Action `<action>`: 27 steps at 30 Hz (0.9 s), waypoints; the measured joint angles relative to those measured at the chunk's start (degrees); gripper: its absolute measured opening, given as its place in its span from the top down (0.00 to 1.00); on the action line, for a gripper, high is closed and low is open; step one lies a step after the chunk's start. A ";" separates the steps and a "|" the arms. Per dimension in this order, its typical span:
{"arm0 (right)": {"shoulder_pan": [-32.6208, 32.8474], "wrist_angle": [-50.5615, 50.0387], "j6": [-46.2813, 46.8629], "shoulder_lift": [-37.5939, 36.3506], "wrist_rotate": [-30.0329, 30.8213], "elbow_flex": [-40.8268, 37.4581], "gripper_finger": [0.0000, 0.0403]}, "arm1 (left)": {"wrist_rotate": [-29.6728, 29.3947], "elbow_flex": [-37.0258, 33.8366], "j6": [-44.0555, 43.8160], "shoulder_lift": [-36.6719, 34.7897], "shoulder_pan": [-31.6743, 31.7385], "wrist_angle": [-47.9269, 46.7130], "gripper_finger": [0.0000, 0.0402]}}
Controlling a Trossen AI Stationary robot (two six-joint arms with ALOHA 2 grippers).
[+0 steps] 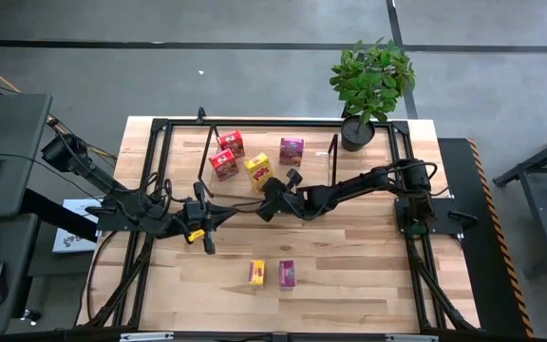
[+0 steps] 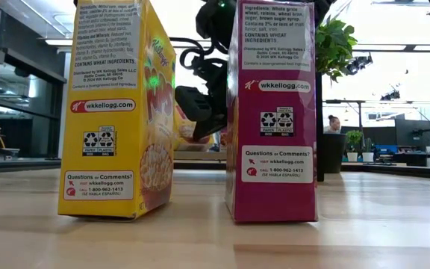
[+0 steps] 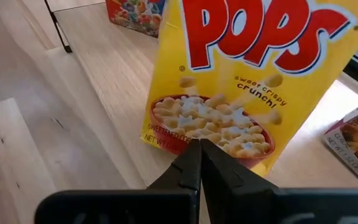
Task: Stack cereal on shelf
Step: Put the yellow cereal box on the shelf
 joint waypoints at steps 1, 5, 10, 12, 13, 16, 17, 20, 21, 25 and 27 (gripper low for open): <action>0.04 0.00 0.01 0.00 -0.02 0.00 1.00 | 0.00 0.00 0.00 0.00 0.01 0.00 1.00; 0.12 -1.18 1.72 0.00 -1.66 0.00 1.00 | 0.01 0.00 0.01 0.00 0.01 0.00 1.00; 0.14 -2.09 2.22 0.00 -2.23 0.00 1.00 | 0.02 0.00 -0.01 0.00 0.00 0.00 1.00; 0.16 -2.02 2.42 0.00 -2.18 0.00 1.00 | 0.02 0.00 -0.10 0.00 -0.02 0.00 1.00; 0.28 -1.71 1.42 0.00 -1.77 0.00 1.00 | 0.02 0.00 -0.10 0.00 -0.02 0.00 1.00; 0.84 0.08 -1.67 -0.97 2.60 -0.07 1.00 | 0.01 0.00 -0.10 0.00 -0.02 0.01 1.00; 0.91 0.84 -2.25 -1.56 3.78 -0.07 1.00 | 0.02 0.00 -0.10 0.00 -0.02 0.01 1.00; -0.15 2.68 -3.64 -1.89 3.84 0.00 1.00 | 0.02 0.02 -0.08 0.00 -0.02 -0.08 1.00; -0.72 3.24 -4.41 -1.81 3.49 -0.02 1.00 | 0.00 0.02 -0.08 0.00 -0.02 -0.24 1.00; -2.94 7.02 -5.06 -1.60 0.91 -0.02 1.00 | 0.00 0.02 -0.08 0.00 -0.02 -0.28 1.00; -3.92 8.03 -5.70 -1.44 -0.39 -0.02 1.00 | 0.02 0.02 -0.10 0.00 -0.02 -0.29 1.00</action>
